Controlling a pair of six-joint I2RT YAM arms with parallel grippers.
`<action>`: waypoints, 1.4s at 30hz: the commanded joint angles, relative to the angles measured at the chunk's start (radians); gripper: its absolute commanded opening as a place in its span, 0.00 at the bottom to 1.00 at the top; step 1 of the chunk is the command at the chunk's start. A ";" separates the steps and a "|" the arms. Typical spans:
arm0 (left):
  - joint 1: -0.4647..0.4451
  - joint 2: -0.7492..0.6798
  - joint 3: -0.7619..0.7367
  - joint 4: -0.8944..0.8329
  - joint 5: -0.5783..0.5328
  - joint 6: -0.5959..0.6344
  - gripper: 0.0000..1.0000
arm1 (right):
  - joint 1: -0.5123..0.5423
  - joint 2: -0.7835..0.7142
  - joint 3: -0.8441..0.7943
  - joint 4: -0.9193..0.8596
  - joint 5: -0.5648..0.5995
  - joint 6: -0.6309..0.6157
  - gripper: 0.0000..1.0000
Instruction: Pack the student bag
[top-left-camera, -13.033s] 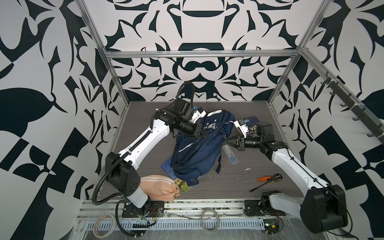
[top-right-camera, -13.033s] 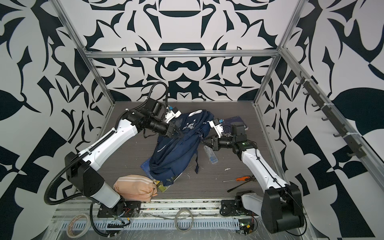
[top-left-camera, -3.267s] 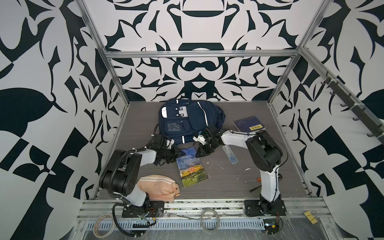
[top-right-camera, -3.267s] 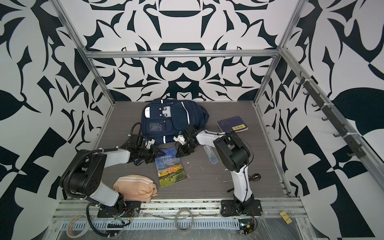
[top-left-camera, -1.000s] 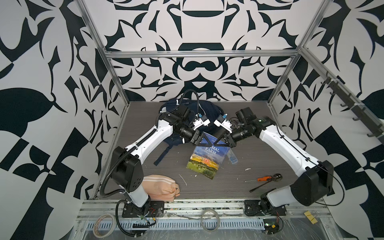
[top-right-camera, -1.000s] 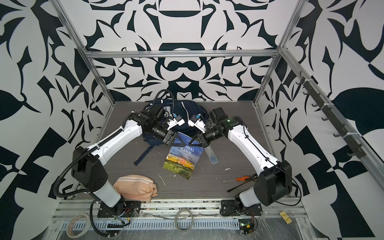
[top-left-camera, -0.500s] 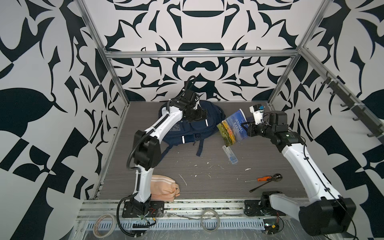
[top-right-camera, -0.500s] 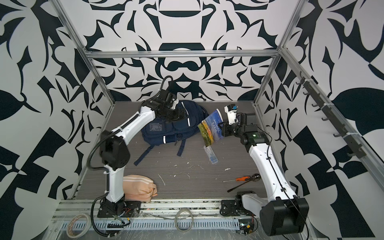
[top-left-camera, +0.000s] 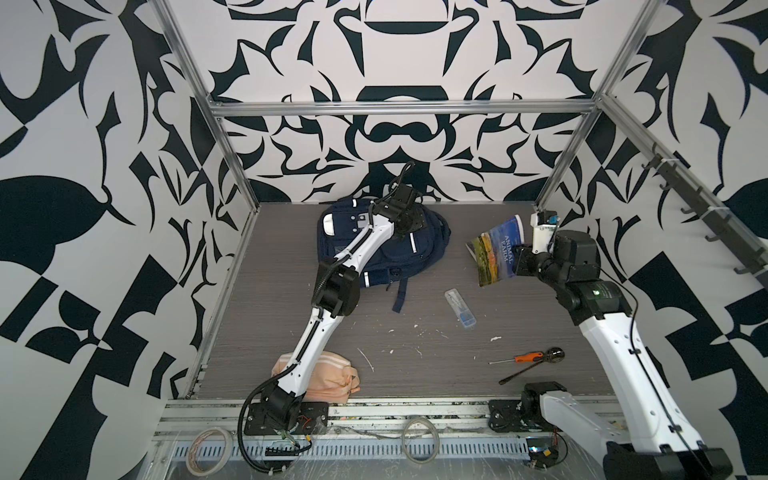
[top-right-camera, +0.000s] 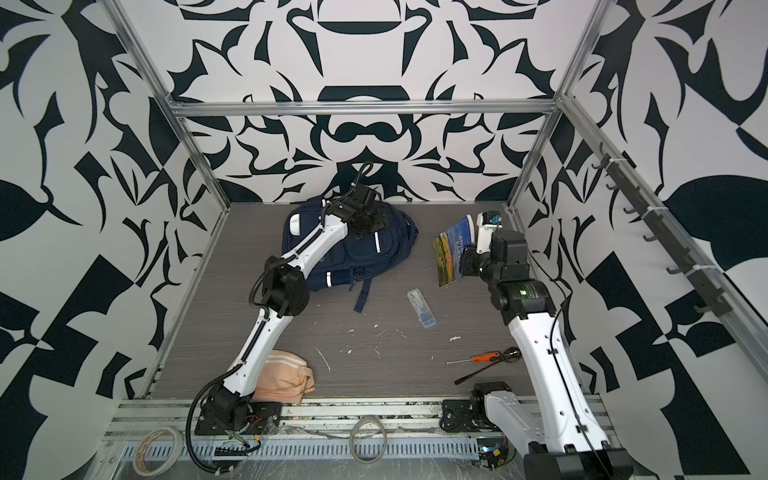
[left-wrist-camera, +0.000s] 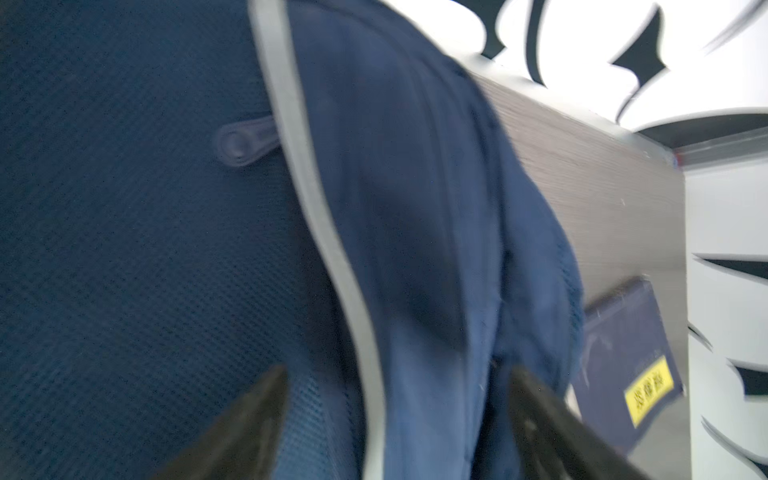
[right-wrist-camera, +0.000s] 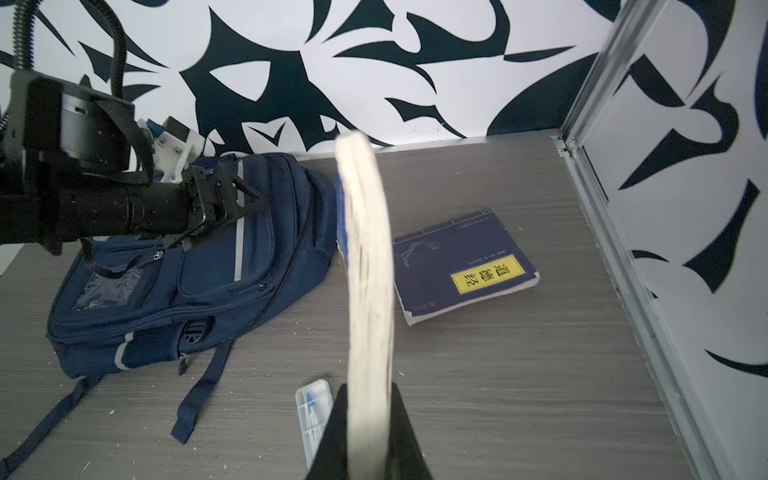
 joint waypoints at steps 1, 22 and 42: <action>-0.009 0.003 -0.039 0.043 -0.055 -0.040 0.77 | 0.002 -0.042 0.043 0.020 0.036 0.015 0.00; 0.128 -0.340 -0.568 0.530 0.553 0.049 0.00 | 0.001 0.033 0.172 -0.026 0.034 0.053 0.00; 0.234 -0.663 -0.903 -0.110 0.793 0.522 0.00 | 0.002 0.081 0.119 0.067 0.038 0.221 0.00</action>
